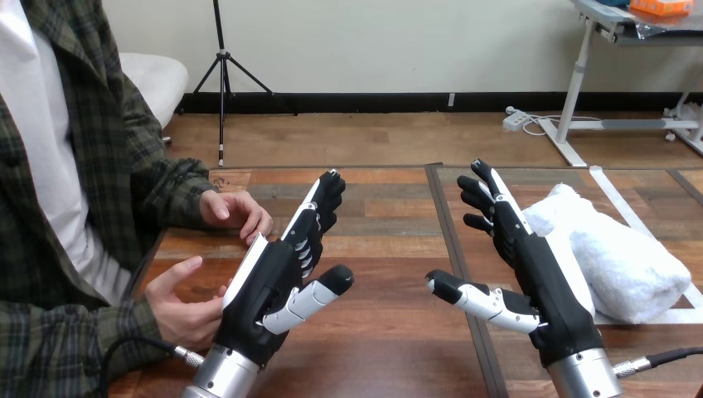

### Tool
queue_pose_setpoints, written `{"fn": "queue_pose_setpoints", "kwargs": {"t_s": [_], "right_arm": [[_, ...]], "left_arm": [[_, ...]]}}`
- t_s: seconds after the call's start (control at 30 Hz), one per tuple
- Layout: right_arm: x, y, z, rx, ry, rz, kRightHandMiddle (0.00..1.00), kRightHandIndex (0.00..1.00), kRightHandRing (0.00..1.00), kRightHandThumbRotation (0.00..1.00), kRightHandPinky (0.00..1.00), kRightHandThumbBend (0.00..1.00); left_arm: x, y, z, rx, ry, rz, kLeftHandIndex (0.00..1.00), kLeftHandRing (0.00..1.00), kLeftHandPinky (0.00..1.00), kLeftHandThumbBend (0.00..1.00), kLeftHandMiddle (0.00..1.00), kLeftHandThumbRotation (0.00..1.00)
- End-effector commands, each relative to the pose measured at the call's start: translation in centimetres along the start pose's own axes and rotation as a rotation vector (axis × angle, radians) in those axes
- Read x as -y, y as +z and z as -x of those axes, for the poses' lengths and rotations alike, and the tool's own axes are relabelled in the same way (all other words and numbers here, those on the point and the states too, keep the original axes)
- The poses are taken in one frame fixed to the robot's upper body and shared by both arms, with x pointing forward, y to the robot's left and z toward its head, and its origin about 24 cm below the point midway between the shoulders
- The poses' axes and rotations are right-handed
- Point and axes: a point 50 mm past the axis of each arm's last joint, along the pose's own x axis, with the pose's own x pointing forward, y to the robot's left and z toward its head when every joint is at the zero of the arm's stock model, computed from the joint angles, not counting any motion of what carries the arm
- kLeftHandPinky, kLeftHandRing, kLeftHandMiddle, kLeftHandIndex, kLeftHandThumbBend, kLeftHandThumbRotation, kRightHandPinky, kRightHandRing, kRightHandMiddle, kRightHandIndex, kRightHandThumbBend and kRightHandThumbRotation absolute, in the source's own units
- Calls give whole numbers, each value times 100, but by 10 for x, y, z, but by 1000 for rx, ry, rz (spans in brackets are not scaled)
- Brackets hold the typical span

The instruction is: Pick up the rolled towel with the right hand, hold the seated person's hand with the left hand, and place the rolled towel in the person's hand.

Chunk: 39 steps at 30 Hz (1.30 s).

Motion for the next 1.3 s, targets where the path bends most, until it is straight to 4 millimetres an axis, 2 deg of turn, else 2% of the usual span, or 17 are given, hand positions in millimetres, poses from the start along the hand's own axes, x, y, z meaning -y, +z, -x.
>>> {"fn": "queue_pose_setpoints", "kwargs": {"t_s": [0.0,0.8,1.1,1.27], "right_arm": [[4,18,-18,106,-21,15,94,99,94,58,88,100],[4,19,-19,103,-21,24,95,100,93,58,89,100],[11,20,-21,95,-45,45,95,99,94,59,89,100],[21,26,-23,94,-64,95,94,99,95,58,88,100]], "left_arm": [[-3,11,-18,75,-8,-23,100,100,100,100,100,72],[-3,11,-18,69,-8,-34,100,100,100,100,100,73],[-4,12,-18,74,-10,-37,100,100,100,100,100,73],[-4,11,-18,70,-12,-24,100,100,100,100,100,73]]}}
